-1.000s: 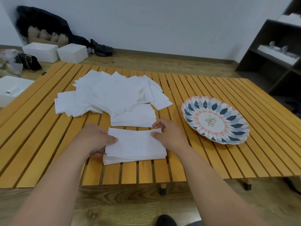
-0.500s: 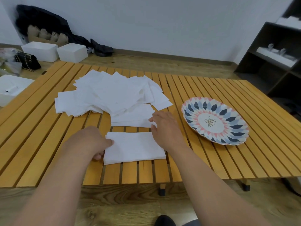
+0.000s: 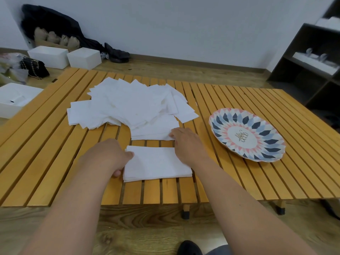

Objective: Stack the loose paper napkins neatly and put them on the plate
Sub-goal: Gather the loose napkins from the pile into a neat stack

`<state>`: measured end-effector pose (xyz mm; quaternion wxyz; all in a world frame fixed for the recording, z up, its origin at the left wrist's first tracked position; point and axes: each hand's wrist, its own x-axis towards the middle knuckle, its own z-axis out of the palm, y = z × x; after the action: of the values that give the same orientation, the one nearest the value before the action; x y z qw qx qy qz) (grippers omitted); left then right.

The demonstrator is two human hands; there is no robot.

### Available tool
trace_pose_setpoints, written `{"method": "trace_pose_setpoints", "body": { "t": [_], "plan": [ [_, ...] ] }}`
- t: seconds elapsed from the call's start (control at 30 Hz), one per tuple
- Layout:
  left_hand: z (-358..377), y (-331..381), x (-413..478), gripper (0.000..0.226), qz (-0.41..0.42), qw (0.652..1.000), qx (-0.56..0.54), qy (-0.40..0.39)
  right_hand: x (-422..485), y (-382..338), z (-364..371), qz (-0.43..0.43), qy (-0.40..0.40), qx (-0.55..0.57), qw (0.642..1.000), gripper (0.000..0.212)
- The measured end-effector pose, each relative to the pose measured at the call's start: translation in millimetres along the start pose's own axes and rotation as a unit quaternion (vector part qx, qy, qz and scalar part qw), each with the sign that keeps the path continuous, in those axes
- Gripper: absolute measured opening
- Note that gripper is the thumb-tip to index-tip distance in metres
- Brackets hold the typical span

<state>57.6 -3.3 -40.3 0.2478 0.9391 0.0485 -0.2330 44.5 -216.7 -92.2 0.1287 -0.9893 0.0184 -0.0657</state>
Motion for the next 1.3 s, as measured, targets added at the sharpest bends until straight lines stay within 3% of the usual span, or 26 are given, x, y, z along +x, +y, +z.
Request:
{"method": "trace_pose_setpoints", "body": {
  "t": [0.5, 0.73, 0.93, 1.17, 1.3],
  "plan": [
    [1, -1, 2, 0.033, 0.006, 1.0, 0.005, 0.003, -1, 9, -9, 0.0, 0.03, -0.056, 0.998, 0.031],
    [2, -2, 4, 0.033, 0.01, 1.0, 0.005, 0.011, -1, 11, -8, -0.001, 0.017, -0.064, 0.998, 0.043],
    [3, -3, 6, 0.03, 0.018, 1.0, 0.008, 0.022, 2, 12, -18, 0.014, 0.165, -0.006, 0.986, 0.032],
    [1, -6, 9, 0.028, 0.03, 0.994, 0.069, 0.076, 3, 10, -43, 0.009, 0.326, 0.06, 0.943, 0.012],
    [-1, -1, 3, 0.022, 0.064, 0.988, 0.079, 0.116, -1, 7, -61, 0.021, 0.337, 0.147, 0.93, 0.01]
  ]
}}
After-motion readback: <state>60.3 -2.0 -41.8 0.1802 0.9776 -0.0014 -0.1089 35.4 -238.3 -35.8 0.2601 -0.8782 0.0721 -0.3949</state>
